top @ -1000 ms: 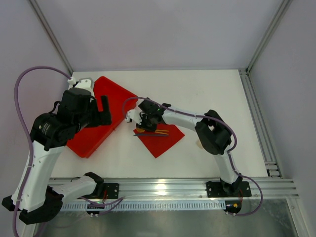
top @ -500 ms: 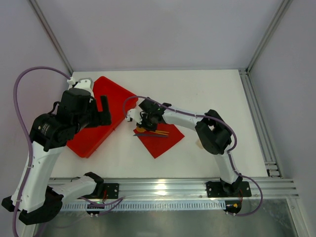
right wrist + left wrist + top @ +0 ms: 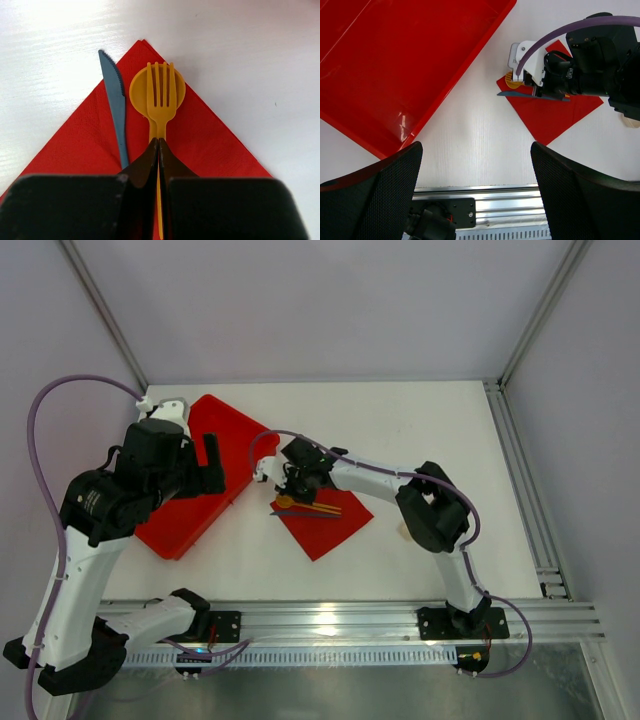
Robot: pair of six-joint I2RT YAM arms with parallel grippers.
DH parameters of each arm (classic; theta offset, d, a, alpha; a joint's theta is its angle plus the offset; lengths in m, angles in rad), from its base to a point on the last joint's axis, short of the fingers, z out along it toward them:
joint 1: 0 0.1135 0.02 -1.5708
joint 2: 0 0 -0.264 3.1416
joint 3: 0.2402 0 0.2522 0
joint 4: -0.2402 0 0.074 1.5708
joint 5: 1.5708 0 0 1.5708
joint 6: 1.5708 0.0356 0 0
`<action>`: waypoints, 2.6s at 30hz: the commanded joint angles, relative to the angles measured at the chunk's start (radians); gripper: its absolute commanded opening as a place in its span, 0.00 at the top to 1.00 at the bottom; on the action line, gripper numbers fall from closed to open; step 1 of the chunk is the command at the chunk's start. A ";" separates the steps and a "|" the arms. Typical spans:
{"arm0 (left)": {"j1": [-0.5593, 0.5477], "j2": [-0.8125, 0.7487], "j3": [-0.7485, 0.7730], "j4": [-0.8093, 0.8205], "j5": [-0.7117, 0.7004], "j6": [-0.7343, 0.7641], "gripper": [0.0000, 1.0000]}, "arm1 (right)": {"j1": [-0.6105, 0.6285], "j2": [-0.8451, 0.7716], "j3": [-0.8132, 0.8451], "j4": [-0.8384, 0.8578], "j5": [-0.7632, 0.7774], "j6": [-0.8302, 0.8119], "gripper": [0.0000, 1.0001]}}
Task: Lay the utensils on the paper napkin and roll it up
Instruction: Adjust the utensils on the napkin.
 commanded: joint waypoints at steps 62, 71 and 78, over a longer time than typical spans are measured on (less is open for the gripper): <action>0.005 0.005 -0.018 0.019 0.045 -0.028 0.11 | -0.028 -0.195 -0.122 0.084 0.014 0.137 0.79; 0.005 -0.005 -0.042 0.038 0.074 -0.054 0.13 | -0.032 -0.271 -0.198 0.074 0.046 0.223 0.77; 0.005 0.015 -0.108 0.128 0.160 -0.065 0.20 | -0.082 -0.390 -0.208 0.061 0.181 0.542 0.82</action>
